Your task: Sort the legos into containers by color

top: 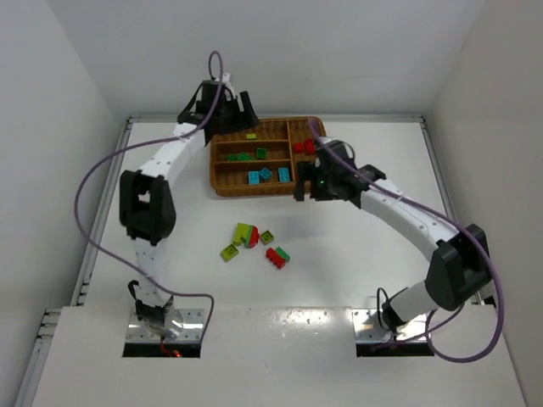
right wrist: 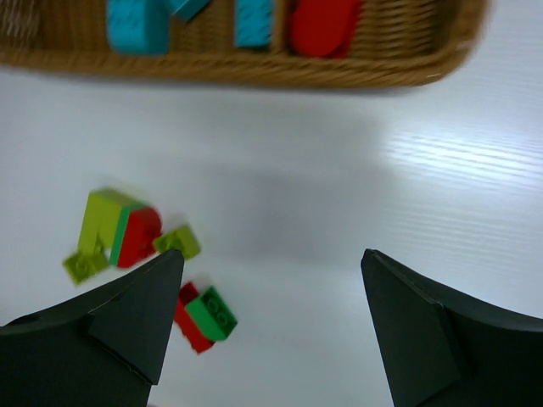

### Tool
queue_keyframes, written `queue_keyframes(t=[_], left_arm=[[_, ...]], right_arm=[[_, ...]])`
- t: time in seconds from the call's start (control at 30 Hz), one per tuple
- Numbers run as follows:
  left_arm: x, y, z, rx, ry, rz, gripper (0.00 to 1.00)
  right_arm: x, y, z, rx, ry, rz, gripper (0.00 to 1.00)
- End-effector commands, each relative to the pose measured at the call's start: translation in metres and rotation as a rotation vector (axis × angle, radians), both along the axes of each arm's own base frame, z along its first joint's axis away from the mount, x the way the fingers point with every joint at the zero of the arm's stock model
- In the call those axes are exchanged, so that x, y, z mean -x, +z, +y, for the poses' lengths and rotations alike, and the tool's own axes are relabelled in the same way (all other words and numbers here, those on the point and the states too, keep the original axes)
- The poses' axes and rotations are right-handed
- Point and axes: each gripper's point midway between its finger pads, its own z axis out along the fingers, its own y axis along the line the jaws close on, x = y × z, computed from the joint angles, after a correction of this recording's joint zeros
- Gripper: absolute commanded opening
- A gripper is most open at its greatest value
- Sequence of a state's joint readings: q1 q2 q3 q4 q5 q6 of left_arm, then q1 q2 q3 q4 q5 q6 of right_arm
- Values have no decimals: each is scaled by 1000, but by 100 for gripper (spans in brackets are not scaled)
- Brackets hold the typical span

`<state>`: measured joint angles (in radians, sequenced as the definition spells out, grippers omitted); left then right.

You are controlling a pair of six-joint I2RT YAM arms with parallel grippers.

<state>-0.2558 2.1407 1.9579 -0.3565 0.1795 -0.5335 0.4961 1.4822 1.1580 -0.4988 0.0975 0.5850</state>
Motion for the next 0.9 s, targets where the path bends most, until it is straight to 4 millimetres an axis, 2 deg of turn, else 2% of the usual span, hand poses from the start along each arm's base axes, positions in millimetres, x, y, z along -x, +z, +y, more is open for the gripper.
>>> queue_keyframes(t=[0.0,0.03,0.07,0.1,0.13,0.17,0.2,0.23,0.27,0.33,0.37,0.4,0.47,0.5,0.63,0.7,0.73,0.77,0.8,0.87], left_arm=[[46,57,20,-34,51,-75,79],[57,56,28,-39,81,-66,79],[72,31,43,-58,134,-2,79],[83,29,53,-59,162,10,79],[98,47,64,-47,191,-21,79],[114,23,80,-63,227,32,79],[124,19,90,-76,251,43,79],[133,19,99,-87,275,47,79],[150,18,111,-99,299,58,79],[164,19,128,-126,354,58,79],[174,13,137,-143,361,77,79],[180,25,140,-139,375,44,79],[186,31,149,-151,392,32,79],[190,27,155,-155,403,46,79],[195,20,167,-163,423,66,79],[195,20,169,-157,425,68,79],[196,12,169,-164,423,88,79],[196,12,169,-171,418,87,79],[196,12,166,-163,405,88,79],[195,8,167,-160,391,100,79]], right_arm=[[35,-22,54,23,270,50,86],[44,-29,61,44,309,68,86],[48,-32,69,59,348,68,86],[55,-33,81,51,405,75,88],[64,-46,90,81,470,98,90],[66,-48,99,80,505,101,90],[68,-54,105,87,536,112,90],[75,-72,107,132,577,156,90],[71,-78,107,152,577,160,90],[76,-89,114,176,618,173,89],[76,-97,114,183,618,185,89],[77,-100,117,171,628,192,89],[76,-102,127,166,644,196,87],[76,-113,127,175,644,214,86],[67,-122,138,162,610,192,82],[55,-123,142,159,555,157,78],[52,-126,142,160,539,151,75],[46,-124,145,149,503,130,72],[45,-129,142,165,495,137,72],[40,-129,141,190,465,108,67]])
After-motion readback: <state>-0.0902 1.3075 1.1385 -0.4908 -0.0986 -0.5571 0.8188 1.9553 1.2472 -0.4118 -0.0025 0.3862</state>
